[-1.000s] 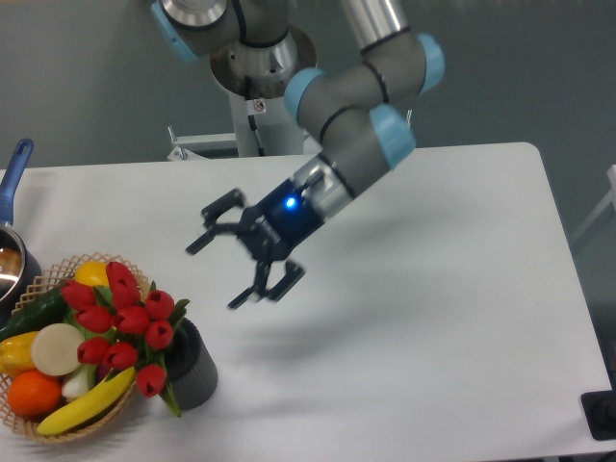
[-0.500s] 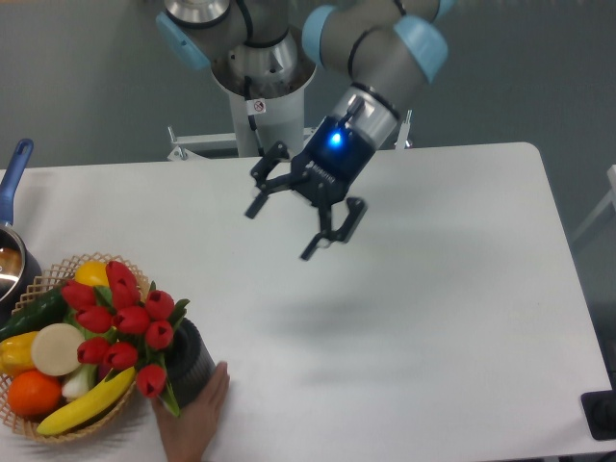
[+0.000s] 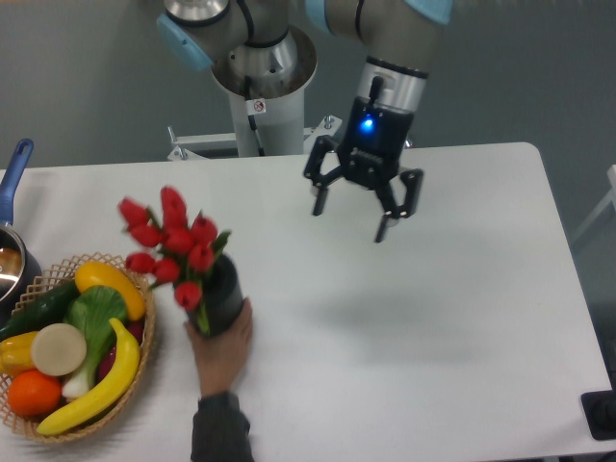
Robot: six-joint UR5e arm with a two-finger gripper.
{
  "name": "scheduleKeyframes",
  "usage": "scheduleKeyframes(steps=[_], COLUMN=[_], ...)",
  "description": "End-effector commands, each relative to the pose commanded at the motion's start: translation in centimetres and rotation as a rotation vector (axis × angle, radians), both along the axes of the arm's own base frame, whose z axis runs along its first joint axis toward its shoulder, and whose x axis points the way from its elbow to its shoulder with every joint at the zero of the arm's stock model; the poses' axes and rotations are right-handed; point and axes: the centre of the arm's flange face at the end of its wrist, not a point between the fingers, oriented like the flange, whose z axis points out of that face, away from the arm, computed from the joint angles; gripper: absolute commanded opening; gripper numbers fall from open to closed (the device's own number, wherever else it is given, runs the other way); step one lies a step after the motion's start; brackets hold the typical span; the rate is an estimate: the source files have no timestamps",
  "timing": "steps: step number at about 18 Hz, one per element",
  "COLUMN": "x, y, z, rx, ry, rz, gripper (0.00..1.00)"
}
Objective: Insert the flowers into the vase
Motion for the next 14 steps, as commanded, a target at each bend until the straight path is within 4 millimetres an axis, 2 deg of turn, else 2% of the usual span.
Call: scheduleKeyframes(steps=[3, 5, 7, 11, 14], x=[-1.0, -2.3, -2.5, -2.7, -2.9], y=[-0.5, -0.5, -0.7, -1.5, -2.2], z=[2.1, 2.1, 2.7, 2.4, 1.8], rx=[-0.117, -0.205, -0.278, -0.373, -0.41], ry=[-0.014, -0.035, -0.051, -0.067, -0.063], rz=[0.005, -0.019, -0.047, -0.152, -0.163], gripper=[1.0, 1.0, 1.0, 1.0, 1.0])
